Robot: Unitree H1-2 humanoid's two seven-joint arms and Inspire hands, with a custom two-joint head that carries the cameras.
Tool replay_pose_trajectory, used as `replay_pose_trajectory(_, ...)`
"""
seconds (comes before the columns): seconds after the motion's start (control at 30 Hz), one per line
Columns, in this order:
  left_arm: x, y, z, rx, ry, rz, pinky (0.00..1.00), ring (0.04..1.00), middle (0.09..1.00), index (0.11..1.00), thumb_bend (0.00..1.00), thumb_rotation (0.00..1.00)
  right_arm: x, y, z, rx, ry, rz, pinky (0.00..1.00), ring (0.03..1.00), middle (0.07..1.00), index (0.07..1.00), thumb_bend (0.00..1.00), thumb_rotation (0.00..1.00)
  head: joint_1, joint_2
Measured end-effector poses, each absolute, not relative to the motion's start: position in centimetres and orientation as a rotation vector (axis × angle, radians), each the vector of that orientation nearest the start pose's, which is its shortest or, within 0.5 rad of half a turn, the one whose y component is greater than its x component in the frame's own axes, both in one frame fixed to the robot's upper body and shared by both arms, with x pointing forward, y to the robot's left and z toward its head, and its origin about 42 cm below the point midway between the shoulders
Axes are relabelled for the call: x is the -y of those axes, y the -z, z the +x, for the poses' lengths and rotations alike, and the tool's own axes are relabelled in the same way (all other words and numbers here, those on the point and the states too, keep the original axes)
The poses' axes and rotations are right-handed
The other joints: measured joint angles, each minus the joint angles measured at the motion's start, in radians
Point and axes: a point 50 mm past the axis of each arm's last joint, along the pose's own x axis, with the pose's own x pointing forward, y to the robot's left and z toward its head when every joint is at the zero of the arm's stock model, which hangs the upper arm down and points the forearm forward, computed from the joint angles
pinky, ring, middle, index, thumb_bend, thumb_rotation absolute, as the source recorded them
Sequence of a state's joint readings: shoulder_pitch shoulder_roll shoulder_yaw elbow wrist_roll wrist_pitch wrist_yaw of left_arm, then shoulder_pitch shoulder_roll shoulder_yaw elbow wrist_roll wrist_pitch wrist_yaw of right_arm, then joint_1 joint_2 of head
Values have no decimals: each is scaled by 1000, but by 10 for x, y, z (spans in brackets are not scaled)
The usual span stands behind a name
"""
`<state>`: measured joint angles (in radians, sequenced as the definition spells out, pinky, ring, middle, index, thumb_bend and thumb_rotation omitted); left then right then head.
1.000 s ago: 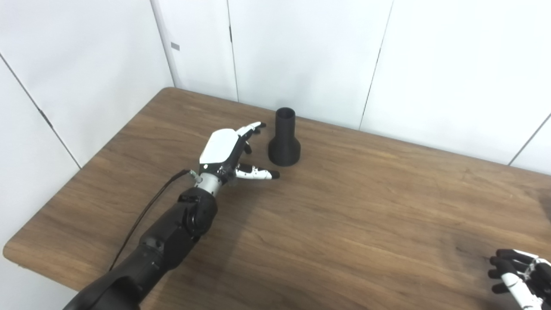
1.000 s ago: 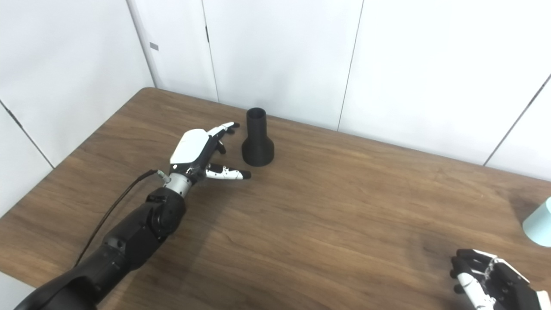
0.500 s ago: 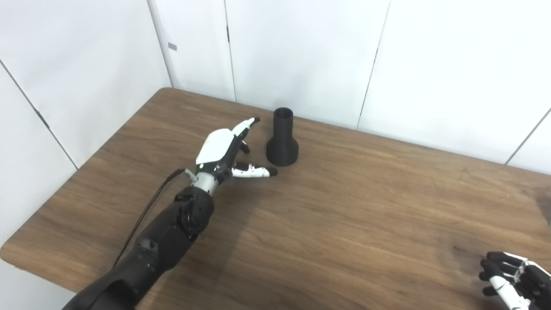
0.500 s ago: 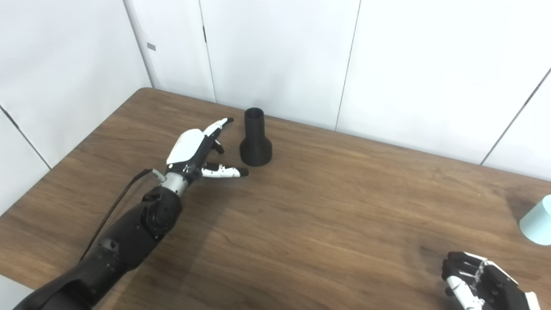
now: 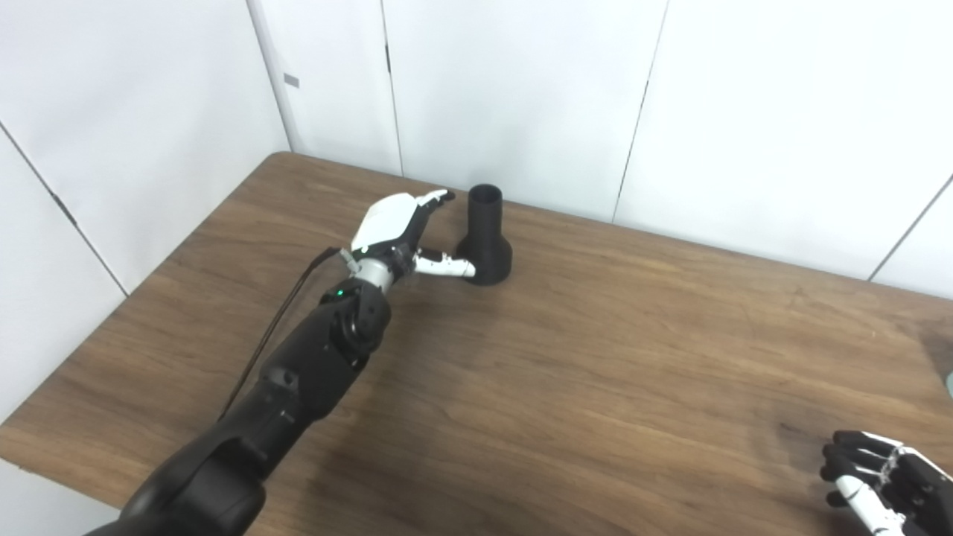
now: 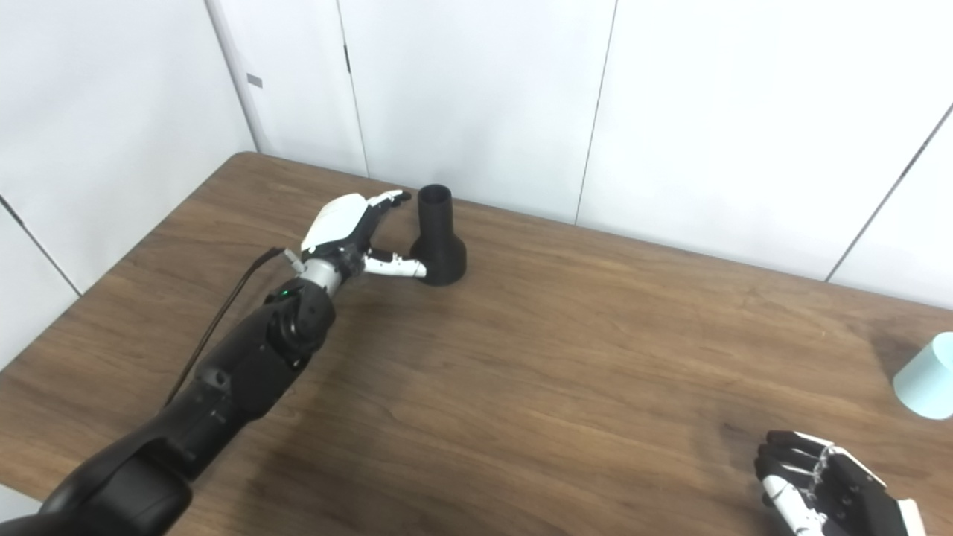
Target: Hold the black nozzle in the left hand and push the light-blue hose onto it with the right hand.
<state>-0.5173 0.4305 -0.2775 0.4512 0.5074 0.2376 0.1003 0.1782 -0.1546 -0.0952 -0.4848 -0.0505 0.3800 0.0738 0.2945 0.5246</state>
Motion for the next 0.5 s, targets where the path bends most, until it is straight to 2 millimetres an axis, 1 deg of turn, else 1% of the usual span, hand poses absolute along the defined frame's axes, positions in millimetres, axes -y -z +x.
replay_pose_trajectory(0.1,-305,-161,447,-114,-36,1067,1000,891,881,908,1000,436,279,-165,216,-74,64,-212,461,581,617,604,221,243,-2,0)
replay_pose_trajectory(0.23,-299,-158,452,-149,-1,1070,1000,897,879,879,1000,420,279,-165,217,-74,64,-212,475,587,623,610,219,230,-5,3)
replay_pose_trajectory(0.27,-296,-155,451,-161,26,1067,1000,905,884,874,1000,420,279,-165,216,-74,65,-212,479,590,625,612,226,227,-5,2)
replay_pose_trajectory(0.37,-281,-154,452,-148,53,1055,1000,909,889,871,1000,413,279,-165,216,-75,64,-211,485,596,629,617,225,208,-6,3)
replay_pose_trajectory(0.43,-276,-154,453,-145,72,1053,1000,912,892,875,1000,409,279,-165,216,-76,65,-210,487,599,632,617,222,203,-6,2)
replay_pose_trajectory(0.5,-272,-156,455,-147,90,1047,1000,938,904,888,1000,384,279,-165,216,-76,65,-210,491,603,634,621,218,198,-8,2)
